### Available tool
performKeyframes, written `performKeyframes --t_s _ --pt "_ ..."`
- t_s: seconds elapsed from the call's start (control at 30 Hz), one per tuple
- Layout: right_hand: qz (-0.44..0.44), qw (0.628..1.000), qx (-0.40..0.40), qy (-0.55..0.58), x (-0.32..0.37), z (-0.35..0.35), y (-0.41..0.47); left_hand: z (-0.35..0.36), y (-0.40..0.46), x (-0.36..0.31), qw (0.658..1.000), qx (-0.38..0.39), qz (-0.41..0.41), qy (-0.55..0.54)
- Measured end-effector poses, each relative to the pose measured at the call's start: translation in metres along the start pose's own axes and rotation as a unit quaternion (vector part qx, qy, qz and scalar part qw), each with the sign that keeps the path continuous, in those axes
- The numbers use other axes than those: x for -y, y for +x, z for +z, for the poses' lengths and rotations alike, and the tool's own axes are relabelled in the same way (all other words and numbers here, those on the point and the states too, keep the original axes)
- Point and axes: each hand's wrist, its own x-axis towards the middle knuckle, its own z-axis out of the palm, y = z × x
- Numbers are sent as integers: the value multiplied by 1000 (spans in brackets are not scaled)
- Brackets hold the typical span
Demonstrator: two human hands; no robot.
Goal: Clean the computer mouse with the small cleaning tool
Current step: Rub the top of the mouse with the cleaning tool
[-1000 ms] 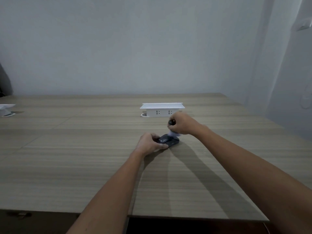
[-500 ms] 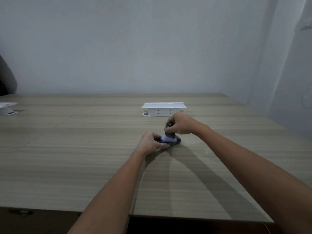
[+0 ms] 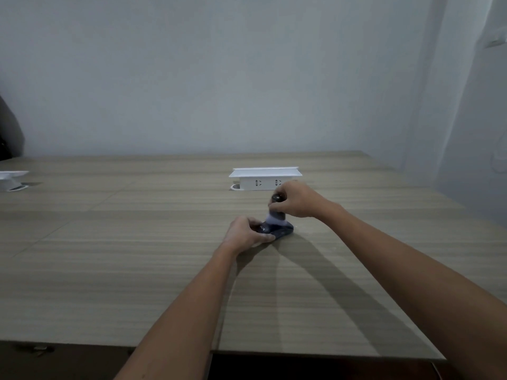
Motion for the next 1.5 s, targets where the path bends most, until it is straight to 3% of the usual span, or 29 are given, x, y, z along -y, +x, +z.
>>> performKeyframes --t_s 0.1,0.23,0.4,0.5,0.67,0.83,0.97,1.13,1.23,1.5 --pt "7 1000 28 -2 -2 1 -3 0 0 1 1000 4 5 8" --pt "18 997 -53 -57 -17 4 1 1 2 2 1000 -10 -2 10" --pt "17 999 -5 36 -19 0 -6 1 3 2 1000 -5 0 13" --pt "24 999 -36 -33 -31 -1 -4 1 1 0 1000 -7 3 17" --pt "2 996 -21 87 -31 2 -11 -2 0 0 1000 0 -4 17" --pt "30 997 -65 22 -40 4 -6 -1 0 -2 1000 1 -1 26" --pt "10 992 -37 118 -36 2 -12 -2 0 -1 1000 -2 -11 26" --pt "20 996 -74 50 -52 6 -11 -3 0 -3 999 1 -8 50" --pt "9 988 -83 133 -55 5 -20 -6 2 -4 998 23 -15 61" --pt "5 975 -126 182 -66 11 -43 -2 8 -14 989 33 74 127"
